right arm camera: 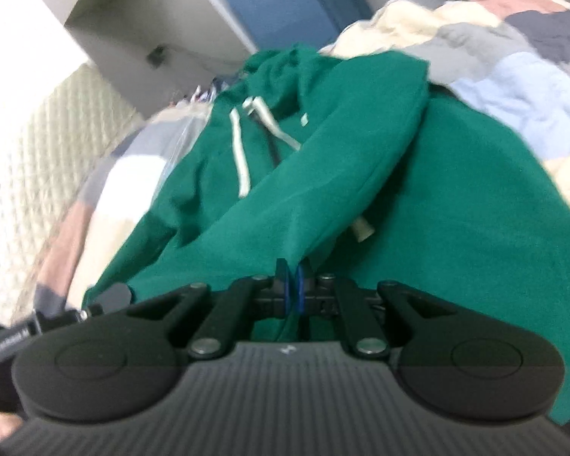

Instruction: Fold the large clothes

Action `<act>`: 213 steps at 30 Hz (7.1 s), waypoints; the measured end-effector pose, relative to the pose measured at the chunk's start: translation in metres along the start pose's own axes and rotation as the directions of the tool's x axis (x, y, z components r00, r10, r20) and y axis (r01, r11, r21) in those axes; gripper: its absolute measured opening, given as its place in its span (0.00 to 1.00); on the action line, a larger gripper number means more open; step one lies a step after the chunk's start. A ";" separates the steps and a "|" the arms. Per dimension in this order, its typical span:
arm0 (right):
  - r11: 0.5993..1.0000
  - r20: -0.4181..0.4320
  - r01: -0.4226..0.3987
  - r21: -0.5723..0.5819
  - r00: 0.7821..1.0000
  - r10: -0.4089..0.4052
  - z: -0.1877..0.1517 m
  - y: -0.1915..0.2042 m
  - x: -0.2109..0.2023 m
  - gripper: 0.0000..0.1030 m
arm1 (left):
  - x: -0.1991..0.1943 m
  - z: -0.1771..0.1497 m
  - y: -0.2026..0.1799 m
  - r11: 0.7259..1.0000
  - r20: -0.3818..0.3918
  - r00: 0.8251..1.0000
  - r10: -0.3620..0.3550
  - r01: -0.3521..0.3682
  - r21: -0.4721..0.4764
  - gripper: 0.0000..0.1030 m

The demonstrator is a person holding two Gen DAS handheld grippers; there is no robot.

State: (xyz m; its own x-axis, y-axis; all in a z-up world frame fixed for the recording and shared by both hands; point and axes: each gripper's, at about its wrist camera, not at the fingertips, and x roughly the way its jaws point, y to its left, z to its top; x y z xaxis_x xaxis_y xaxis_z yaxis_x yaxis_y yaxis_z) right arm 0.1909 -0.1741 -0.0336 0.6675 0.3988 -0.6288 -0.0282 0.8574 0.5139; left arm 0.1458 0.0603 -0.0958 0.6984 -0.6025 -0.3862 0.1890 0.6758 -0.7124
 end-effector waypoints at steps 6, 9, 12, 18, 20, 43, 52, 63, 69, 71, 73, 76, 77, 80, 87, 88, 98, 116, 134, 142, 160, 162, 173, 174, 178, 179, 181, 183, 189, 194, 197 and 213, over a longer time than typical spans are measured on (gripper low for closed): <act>0.986 -0.147 0.153 -0.065 0.976 -0.161 -0.019 0.001 0.041 0.09 | 0.031 -0.021 0.016 0.976 -0.155 0.963 0.219 -0.216 0.040 0.17; 0.985 -0.168 0.166 -0.057 0.971 -0.173 -0.019 -0.002 0.048 0.10 | 0.036 -0.022 0.015 0.971 -0.151 0.959 0.240 -0.235 0.049 0.18; 0.985 -0.168 0.162 -0.056 0.971 -0.169 -0.020 0.000 0.047 0.10 | 0.029 -0.023 0.012 0.969 -0.117 0.962 0.247 -0.242 0.059 0.29; 0.993 -0.170 0.113 -0.019 0.979 -0.115 -0.021 -0.003 0.038 0.54 | -0.004 -0.021 0.007 0.934 -0.044 0.935 0.352 -0.348 0.080 0.55; 0.995 -0.156 0.102 -0.021 0.982 -0.104 -0.019 -0.001 0.033 0.57 | -0.023 -0.009 0.006 0.897 -0.010 0.899 0.438 -0.437 0.064 0.61; 0.998 -0.144 0.039 0.045 0.989 -0.033 -0.011 -0.007 0.015 0.79 | -0.159 0.031 0.105 0.593 -0.047 0.627 0.778 -0.757 -0.273 0.71; 0.997 -0.152 0.052 0.065 0.987 -0.041 -0.011 -0.010 0.019 0.79 | -0.134 0.029 0.112 0.561 -0.062 0.584 0.809 -0.801 -0.210 0.13; 0.994 -0.112 0.088 0.065 0.990 -0.080 -0.005 -0.021 0.008 0.79 | -0.117 0.087 -0.022 0.348 0.179 0.387 0.905 -0.913 0.214 0.05; 0.994 -0.062 0.084 0.063 0.995 -0.080 0.005 -0.028 -0.009 0.79 | -0.064 0.102 -0.136 0.290 0.315 0.449 0.836 -0.849 0.442 0.05; 0.994 -0.054 0.080 0.079 0.996 -0.076 0.007 -0.033 -0.013 0.79 | -0.038 0.098 -0.170 0.300 0.328 0.498 0.803 -0.813 0.499 0.05; 0.992 -0.045 0.081 0.100 0.996 -0.076 0.007 -0.038 -0.017 0.79 | -0.009 0.088 -0.196 0.310 0.325 0.545 0.773 -0.771 0.556 0.06; 0.992 -0.027 0.048 0.120 0.999 -0.045 0.009 -0.045 -0.025 0.79 | 0.040 0.068 -0.224 0.339 0.291 0.593 0.751 -0.723 0.601 0.06; 0.992 -0.022 0.053 0.113 0.998 -0.051 0.010 -0.046 -0.026 0.79 | 0.056 0.061 -0.230 0.353 0.275 0.609 0.744 -0.708 0.612 0.06; 0.991 -0.010 0.071 0.115 0.997 -0.070 0.010 -0.059 -0.032 0.79 | 0.099 0.039 -0.242 0.384 0.235 0.642 0.730 -0.669 0.636 0.06; 0.992 -0.014 0.054 0.117 0.999 -0.052 0.006 -0.084 -0.038 0.79 | 0.168 0.006 -0.225 0.486 0.116 0.684 0.720 -0.616 0.619 0.06; 0.993 -0.010 0.051 0.108 0.999 -0.050 0.006 -0.085 -0.038 0.79 | 0.173 0.004 -0.222 0.491 0.111 0.686 0.719 -0.615 0.617 0.06; 0.992 0.036 0.011 0.124 0.999 -0.015 0.011 -0.098 -0.049 0.79 | 0.144 0.022 -0.197 0.701 0.046 0.812 0.582 -0.530 0.478 0.68; 0.970 0.019 -0.212 -0.119 0.976 0.216 0.004 -0.022 -0.040 0.79 | 0.036 0.035 0.014 0.897 0.120 0.890 0.440 -0.432 -0.090 0.69; 0.939 -0.029 0.003 -0.343 0.999 -0.014 -0.008 0.010 0.041 0.63 | 0.104 0.067 0.069 0.928 0.111 0.924 0.367 -0.356 -0.107 0.35; 0.975 0.029 -0.150 -0.163 0.987 0.157 0.013 -0.012 0.015 0.30 | 0.066 0.077 0.055 0.947 0.198 0.928 0.317 -0.299 -0.113 0.09; 0.993 -0.095 0.011 0.122 0.995 0.001 0.008 -0.049 0.032 0.33 | 0.069 0.064 0.056 0.884 0.121 0.876 0.467 -0.463 -0.061 0.09; 0.992 -0.101 0.028 0.120 0.995 -0.016 0.008 -0.050 0.036 0.33 | 0.075 0.062 0.060 0.874 0.107 0.868 0.485 -0.483 -0.046 0.09; 0.995 -0.054 0.056 0.079 0.997 -0.052 0.015 -0.047 0.020 0.54 | 0.071 0.062 0.040 0.859 0.135 0.853 0.505 -0.512 0.022 0.53; 0.996 -0.037 0.067 0.059 0.997 -0.065 0.017 -0.044 0.017 0.58 | 0.068 0.062 0.035 0.854 0.155 0.847 0.508 -0.519 0.032 0.53; 0.998 0.041 0.063 -0.011 0.997 -0.063 0.020 -0.029 0.001 0.69 | 0.056 0.062 0.012 0.836 0.275 0.823 0.497 -0.539 0.104 0.54; 0.997 0.069 0.062 -0.038 0.996 -0.060 0.021 -0.024 -0.003 0.69 | 0.055 0.062 0.010 0.836 0.279 0.825 0.491 -0.536 0.114 0.54; 0.993 0.127 0.062 -0.105 0.991 -0.048 0.020 -0.016 -0.010 0.70 | 0.058 0.063 0.008 0.835 0.277 0.830 0.485 -0.533 0.136 0.54; 0.981 0.163 0.054 -0.186 0.986 -0.023 0.018 -0.006 -0.013 0.70 | 0.063 0.061 0.008 0.828 0.274 0.829 0.488 -0.539 0.157 0.54; 0.953 0.103 -0.009 -0.302 0.994 0.042 0.013 0.012 0.007 0.63 | 0.064 0.061 0.005 0.815 0.327 0.816 0.477 -0.549 0.183 0.54; 0.945 0.040 0.039 -0.326 0.999 -0.028 0.009 0.012 0.039 0.56 | 0.052 0.067 -0.004 0.792 0.405 0.785 0.469 -0.577 0.200 0.54; 0.949 0.014 0.061 -0.311 0.998 -0.059 0.010 0.008 0.054 0.55 | 0.049 0.069 -0.009 0.807 0.415 0.806 0.423 -0.543 0.232 0.54; 0.917 -0.017 0.127 -0.378 0.989 -0.144 0.002 0.010 0.079 0.54 | 0.124 0.044 0.020 0.814 0.104 0.859 0.502 -0.510 0.278 0.53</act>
State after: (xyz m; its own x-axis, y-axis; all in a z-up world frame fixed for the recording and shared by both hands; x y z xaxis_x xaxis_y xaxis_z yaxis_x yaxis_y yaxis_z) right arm 0.2445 -0.1350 -0.0773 0.6515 0.2766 -0.7065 -0.2225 0.9599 0.1707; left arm 0.2660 0.0178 -0.1321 0.7664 -0.1340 -0.6282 -0.0099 0.9754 -0.2201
